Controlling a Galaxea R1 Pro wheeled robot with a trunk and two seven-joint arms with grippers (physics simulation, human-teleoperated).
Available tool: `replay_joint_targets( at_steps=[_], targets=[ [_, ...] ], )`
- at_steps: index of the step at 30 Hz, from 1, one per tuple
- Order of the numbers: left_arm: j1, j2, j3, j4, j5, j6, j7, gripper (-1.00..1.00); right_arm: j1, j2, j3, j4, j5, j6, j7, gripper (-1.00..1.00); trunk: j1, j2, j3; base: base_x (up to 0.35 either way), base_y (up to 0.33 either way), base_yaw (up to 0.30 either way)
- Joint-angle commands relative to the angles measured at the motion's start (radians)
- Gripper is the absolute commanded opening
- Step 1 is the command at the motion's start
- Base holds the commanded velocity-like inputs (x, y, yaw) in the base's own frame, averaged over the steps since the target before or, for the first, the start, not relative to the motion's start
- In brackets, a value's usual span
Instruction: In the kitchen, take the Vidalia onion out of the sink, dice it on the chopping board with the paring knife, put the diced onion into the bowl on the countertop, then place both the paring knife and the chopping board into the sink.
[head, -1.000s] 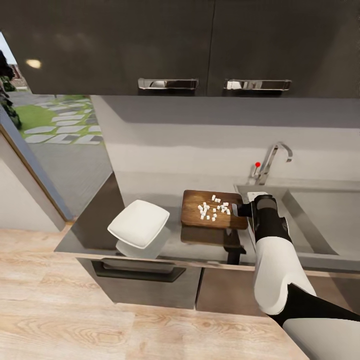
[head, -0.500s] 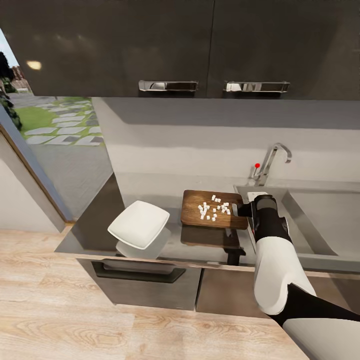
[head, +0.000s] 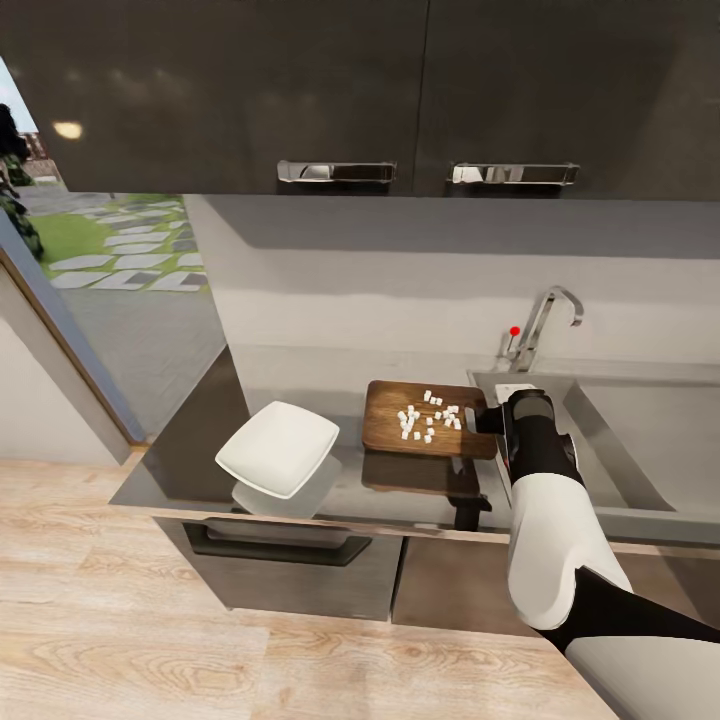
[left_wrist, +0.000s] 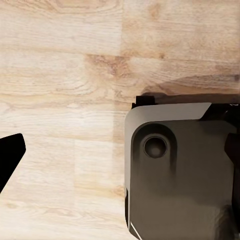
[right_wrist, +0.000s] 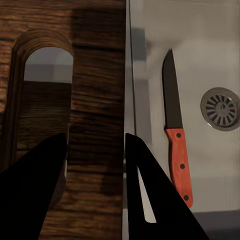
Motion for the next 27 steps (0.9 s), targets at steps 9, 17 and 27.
replay_joint_targets(
  at_steps=[9, 17, 27],
  targets=[
    [-0.002, 0.0, -0.008, 0.004, 0.006, -0.008, 0.002, 1.0, -0.001, 0.001, -0.004, -0.002, 0.011, 0.002, -0.017, -1.0, 0.001, -0.002, -0.002, 0.0, 0.0, 0.0],
    [-0.002, 0.0, -0.008, 0.004, 0.006, -0.008, 0.002, 1.0, -0.001, 0.001, -0.004, -0.002, 0.011, 0.002, -0.021, -1.0, 0.001, -0.002, -0.002, 0.0, 0.0, 0.0],
    [-0.002, 0.0, -0.008, 0.004, 0.006, -0.008, 0.002, 1.0, -0.001, 0.001, -0.004, -0.003, 0.011, 0.003, -0.021, -1.0, 0.001, -0.002, -0.002, 0.0, 0.0, 0.0]
  ],
)
